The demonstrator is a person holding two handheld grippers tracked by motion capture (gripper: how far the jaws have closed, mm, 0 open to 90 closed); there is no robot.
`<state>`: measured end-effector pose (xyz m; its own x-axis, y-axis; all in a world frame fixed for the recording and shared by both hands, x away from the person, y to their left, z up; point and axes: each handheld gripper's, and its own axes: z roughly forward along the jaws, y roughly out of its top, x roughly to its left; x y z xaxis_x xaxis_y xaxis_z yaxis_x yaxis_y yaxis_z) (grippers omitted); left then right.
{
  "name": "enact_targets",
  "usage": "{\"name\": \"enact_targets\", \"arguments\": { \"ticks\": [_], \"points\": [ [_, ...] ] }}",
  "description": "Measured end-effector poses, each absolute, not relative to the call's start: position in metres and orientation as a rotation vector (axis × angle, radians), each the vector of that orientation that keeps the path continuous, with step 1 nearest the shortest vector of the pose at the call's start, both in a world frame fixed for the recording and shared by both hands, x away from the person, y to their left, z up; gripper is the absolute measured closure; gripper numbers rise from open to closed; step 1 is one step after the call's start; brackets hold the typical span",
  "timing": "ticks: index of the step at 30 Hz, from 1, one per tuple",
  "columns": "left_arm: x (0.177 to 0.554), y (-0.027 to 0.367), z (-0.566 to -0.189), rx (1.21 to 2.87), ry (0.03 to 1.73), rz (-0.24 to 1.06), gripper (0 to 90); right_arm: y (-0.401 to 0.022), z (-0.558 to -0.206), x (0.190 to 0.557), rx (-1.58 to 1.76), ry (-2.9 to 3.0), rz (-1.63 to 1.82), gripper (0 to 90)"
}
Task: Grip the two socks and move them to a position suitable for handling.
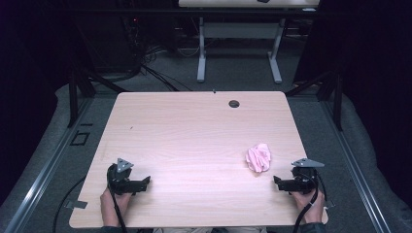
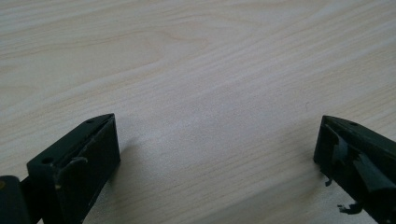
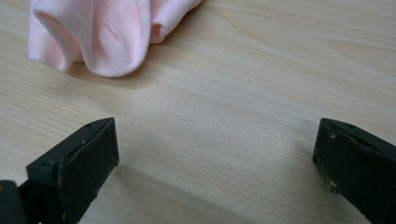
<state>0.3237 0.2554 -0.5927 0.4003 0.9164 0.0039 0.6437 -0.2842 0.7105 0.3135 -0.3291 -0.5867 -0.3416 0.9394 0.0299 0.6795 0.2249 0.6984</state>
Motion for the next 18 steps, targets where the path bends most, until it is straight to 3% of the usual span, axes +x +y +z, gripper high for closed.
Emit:
{"name": "enact_targets", "arguments": {
  "ticks": [18],
  "points": [
    [0.324,0.255,-0.593,2.03,1.326,0.558,0.3,-0.315,-0.557,0.313,1.434,2.132,0.915,0.0]
  ]
}}
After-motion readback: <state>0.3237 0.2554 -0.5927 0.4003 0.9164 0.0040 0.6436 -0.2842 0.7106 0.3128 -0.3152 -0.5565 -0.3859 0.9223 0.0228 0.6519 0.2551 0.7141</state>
